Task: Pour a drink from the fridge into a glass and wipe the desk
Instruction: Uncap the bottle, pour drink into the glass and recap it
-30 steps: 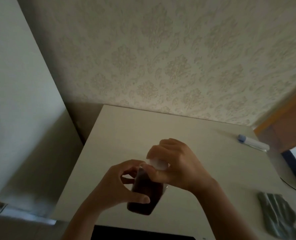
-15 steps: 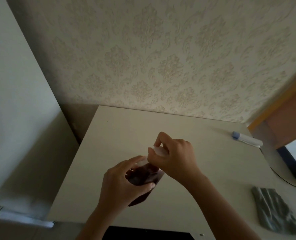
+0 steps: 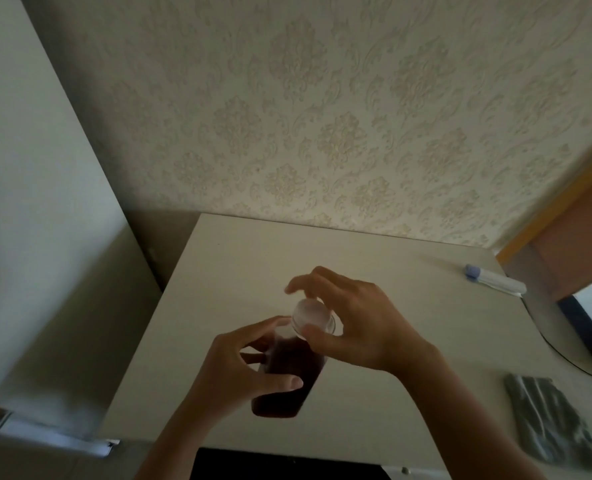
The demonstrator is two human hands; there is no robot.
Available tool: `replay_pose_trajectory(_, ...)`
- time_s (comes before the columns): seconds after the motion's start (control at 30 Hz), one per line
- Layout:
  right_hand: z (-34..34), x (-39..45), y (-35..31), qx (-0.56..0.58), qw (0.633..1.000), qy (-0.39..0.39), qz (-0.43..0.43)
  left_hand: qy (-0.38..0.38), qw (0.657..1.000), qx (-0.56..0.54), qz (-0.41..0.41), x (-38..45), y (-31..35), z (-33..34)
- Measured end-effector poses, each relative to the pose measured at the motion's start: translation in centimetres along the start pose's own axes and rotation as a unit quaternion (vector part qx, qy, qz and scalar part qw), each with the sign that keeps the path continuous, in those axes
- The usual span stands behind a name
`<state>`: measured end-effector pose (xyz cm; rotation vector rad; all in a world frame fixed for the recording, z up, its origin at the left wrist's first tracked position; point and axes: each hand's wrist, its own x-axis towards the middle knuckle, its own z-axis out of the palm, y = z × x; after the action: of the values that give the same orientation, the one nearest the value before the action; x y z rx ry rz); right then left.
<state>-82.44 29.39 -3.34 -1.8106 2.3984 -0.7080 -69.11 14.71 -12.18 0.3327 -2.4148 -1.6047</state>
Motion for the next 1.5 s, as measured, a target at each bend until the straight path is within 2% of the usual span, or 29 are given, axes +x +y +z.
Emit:
replay_pose_trajectory(0.13, 0.0, -0.2, 0.3, -0.062, 0.996, -0.023, 0.063, 0.021, 0.999, 0.046, 0.013, -0.1, -0.2, -0.1)
replay_pose_trajectory(0.33, 0.4, -0.8, 0.9, -0.027, 0.998, -0.042, 0.03, 0.023, 0.998, 0.062, 0.012, -0.4, -0.6, 0.2)
replay_pose_trajectory(0.43, 0.4, -0.9, 0.8, -0.056, 0.996, -0.038, 0.057, 0.018, 0.998, 0.052, 0.008, -0.4, -1.0, 0.4)
replay_pose_trajectory(0.53, 1.1, -1.0, 0.8, -0.051, 0.998, -0.014, 0.043, 0.018, 0.998, 0.053, 0.006, -0.2, -1.3, 0.5)
replay_pose_trajectory(0.63, 2.5, -2.3, 2.4, 0.007, 0.995, 0.085, 0.05, 0.024, 0.999, 0.043, 0.006, 0.0, -1.9, 0.7)
replay_pose_trajectory(0.7, 4.2, -3.7, 4.5, 0.126, 0.967, 0.177, 0.134, 0.034, 0.999, 0.029, -0.006, 0.3, -2.5, 0.8)
replay_pose_trajectory(0.8, 8.9, -5.9, 8.6, 0.248, 0.884, 0.251, 0.306, 0.05, 0.998, 0.028, -0.017, 0.8, -3.4, 1.2)
replay_pose_trajectory(0.87, 13.0, -7.7, 11.2, 0.275, 0.85, 0.232, 0.385, 0.061, 0.997, 0.034, -0.022, 1.0, -4.2, 1.7)
replay_pose_trajectory(0.97, 18.7, -10.3, 13.5, 0.285, 0.825, 0.185, 0.451, 0.065, 0.996, 0.042, -0.037, 1.3, -5.9, 2.7)
replay_pose_trajectory(1.1, 22.8, -12.5, 14.8, 0.237, 0.837, 0.15, 0.47, 0.069, 0.995, 0.041, -0.06, 1.5, -8.3, 4.0)
replay_pose_trajectory(1.3, 24.0, -13.7, 15.8, 0.126, 0.864, 0.096, 0.478, 0.059, 0.995, 0.031, -0.08, 1.2, -9.7, 4.8)
replay_pose_trajectory(1.37, 23.6, -13.3, 15.8, 0.083, 0.884, 0.079, 0.453, 0.059, 0.994, 0.037, -0.079, 1.3, -9.9, 4.6)
replay_pose_trajectory(1.5, 21.6, -9.2, 15.7, 0.001, 0.919, 0.101, 0.381, 0.067, 0.993, 0.055, -0.077, 1.7, -10.0, 4.0)
